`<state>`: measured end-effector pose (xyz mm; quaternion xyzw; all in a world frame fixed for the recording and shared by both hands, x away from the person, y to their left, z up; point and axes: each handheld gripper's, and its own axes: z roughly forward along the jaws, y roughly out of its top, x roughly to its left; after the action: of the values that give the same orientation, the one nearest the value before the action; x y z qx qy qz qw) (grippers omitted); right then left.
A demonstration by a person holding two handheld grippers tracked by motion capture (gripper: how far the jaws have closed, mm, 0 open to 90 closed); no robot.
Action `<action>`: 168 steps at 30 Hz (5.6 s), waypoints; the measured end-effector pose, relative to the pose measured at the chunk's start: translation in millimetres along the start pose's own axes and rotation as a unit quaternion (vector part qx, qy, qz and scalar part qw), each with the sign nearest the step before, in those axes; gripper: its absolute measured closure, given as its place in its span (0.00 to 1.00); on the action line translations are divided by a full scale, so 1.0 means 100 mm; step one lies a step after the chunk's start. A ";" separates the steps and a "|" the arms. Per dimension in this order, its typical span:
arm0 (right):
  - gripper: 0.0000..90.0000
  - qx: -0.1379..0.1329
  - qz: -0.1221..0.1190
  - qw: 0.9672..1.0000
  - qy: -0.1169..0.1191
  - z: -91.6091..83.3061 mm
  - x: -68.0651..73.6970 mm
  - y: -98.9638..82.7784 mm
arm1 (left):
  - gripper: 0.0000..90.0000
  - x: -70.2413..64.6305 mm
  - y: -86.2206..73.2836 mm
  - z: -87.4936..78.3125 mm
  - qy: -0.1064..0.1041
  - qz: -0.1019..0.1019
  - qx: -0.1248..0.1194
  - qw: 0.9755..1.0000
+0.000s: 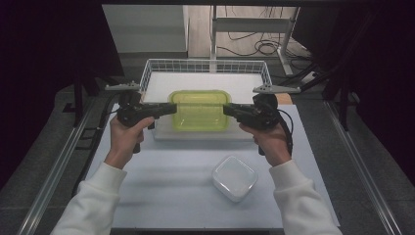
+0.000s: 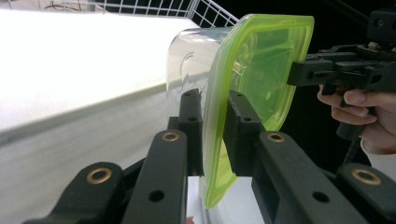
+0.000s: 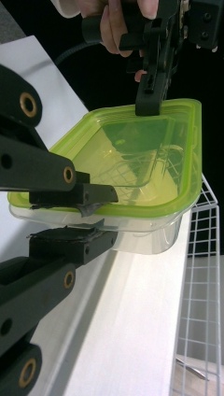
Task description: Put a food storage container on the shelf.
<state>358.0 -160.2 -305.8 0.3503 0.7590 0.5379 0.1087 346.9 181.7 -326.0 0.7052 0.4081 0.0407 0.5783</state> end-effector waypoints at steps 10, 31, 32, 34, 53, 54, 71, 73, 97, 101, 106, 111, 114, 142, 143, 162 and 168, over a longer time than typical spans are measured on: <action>0.87 -0.011 0.010 1.000 -0.002 0.03 -0.16 0.20 | 0.88 0.07 0.29 0.12 0.003 0.005 0.004 1.000; 0.88 -0.012 0.056 0.998 0.010 0.25 -0.53 0.45 | 0.88 0.37 0.67 0.35 -0.001 -0.018 0.029 0.999; 0.88 -0.011 0.059 0.998 0.010 0.26 -0.54 0.46 | 0.88 0.38 0.67 0.36 -0.001 -0.021 0.029 0.999; 0.88 -0.008 0.062 0.998 0.010 0.28 -0.56 0.48 | 0.88 0.41 0.68 0.38 -0.001 -0.028 0.031 0.999; 0.88 0.018 0.104 0.994 0.013 0.45 -0.72 0.46 | 0.88 0.56 0.70 0.50 0.010 -0.060 0.060 0.996; 0.88 0.020 0.107 0.994 0.013 0.46 -0.73 0.45 | 0.88 0.56 0.70 0.52 0.010 -0.063 0.060 0.996; 0.86 0.029 0.199 0.979 0.023 0.64 -1.02 0.42 | 0.88 0.85 0.75 0.74 -0.008 -0.147 0.070 0.987; 0.86 0.031 0.213 0.976 0.020 0.67 -1.06 0.43 | 0.88 0.90 0.75 0.77 -0.011 -0.158 0.070 0.985; 0.63 0.014 0.284 0.959 -0.008 0.89 -1.27 0.37 | 0.61 1.07 0.71 0.92 0.018 -0.155 0.055 0.986; 0.52 -0.018 0.288 0.957 -0.010 0.80 -1.30 0.34 | 0.46 0.99 0.73 0.87 0.039 -0.125 0.029 0.991; 0.46 -0.041 0.278 0.960 0.011 0.68 -1.21 0.33 | 0.35 0.90 0.76 0.71 0.050 -0.087 0.000 0.995; 0.45 -0.059 0.252 0.966 0.007 0.52 -1.07 0.34 | 0.32 0.70 0.72 0.55 0.055 -0.039 -0.001 0.998; 0.44 -0.061 0.223 0.973 0.004 0.41 -1.00 0.34 | 0.31 0.57 0.67 0.44 0.057 -0.008 0.007 0.998; 0.43 0.115 0.030 0.992 -0.039 -0.44 -0.34 -0.74 | 0.34 0.04 -0.79 -0.17 0.056 0.027 0.077 0.995; 0.43 0.119 0.029 0.992 -0.039 -0.45 -0.33 -0.81 | 0.34 0.03 -0.84 -0.16 0.052 0.023 0.076 0.996; 0.47 0.177 0.032 0.982 -0.053 -0.42 -0.36 -1.49 | 0.35 0.06 -1.36 -0.04 0.068 0.030 0.119 0.990; 0.49 0.186 0.030 0.981 -0.055 -0.41 -0.32 -1.54 | 0.35 0.09 -1.45 -0.03 0.077 0.025 0.124 0.989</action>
<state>295.7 -238.5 -433.6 0.4166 0.8276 0.3703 0.0670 274.5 188.7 -452.0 0.7765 0.4354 0.0580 0.4518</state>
